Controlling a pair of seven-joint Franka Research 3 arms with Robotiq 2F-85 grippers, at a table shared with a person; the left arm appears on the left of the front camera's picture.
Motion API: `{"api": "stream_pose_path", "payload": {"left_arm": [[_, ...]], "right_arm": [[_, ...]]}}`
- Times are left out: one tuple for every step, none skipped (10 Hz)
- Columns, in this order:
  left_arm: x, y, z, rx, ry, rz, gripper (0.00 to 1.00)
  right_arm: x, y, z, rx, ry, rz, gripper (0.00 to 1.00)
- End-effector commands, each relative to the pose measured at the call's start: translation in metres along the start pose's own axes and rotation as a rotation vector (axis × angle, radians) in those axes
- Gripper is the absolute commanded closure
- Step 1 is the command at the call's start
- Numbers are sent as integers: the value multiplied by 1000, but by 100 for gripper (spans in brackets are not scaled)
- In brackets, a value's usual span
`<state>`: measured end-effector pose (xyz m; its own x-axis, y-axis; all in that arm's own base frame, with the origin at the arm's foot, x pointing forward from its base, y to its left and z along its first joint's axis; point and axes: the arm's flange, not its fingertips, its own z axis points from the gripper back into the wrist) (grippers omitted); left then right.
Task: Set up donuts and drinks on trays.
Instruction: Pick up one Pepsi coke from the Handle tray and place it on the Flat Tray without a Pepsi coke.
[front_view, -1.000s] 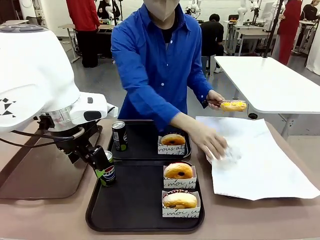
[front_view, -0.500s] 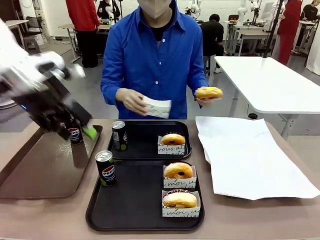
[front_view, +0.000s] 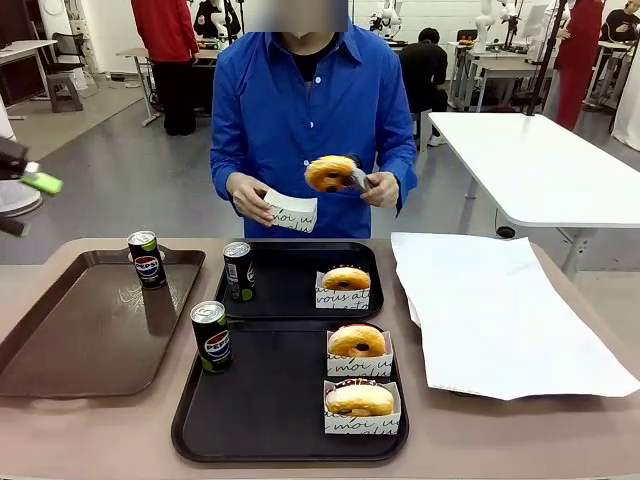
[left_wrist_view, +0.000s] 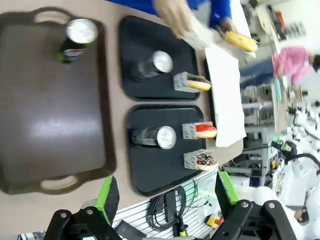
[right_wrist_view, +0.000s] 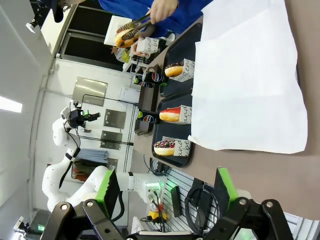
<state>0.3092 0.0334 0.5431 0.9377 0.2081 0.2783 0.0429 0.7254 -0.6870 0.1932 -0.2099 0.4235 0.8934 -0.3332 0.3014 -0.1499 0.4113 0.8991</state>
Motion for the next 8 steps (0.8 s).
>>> {"api": "stream_pose_path", "payload": {"left_arm": [[-81,53,-27,10,-3,31,0],[-85,58,-21,-41,9,-4,0],[-95,68,-17,-116,15,-30,0],[-103,79,-15,-167,18,-25,0],[-109,91,-16,-192,43,-2,0],[-112,105,-20,-221,94,16,0],[-110,117,-22,-254,148,34,0],[-104,129,-23,-267,150,58,0]], "right_arm": [[2,0,-1,22,-10,15,0],[2,0,-1,22,-10,15,0],[2,0,-1,22,-10,15,0],[2,0,-1,22,-10,15,0],[2,0,-1,22,-10,15,0],[2,0,-1,22,-10,15,0],[2,0,-1,22,-10,15,0],[2,0,-1,22,-10,15,0]]}}
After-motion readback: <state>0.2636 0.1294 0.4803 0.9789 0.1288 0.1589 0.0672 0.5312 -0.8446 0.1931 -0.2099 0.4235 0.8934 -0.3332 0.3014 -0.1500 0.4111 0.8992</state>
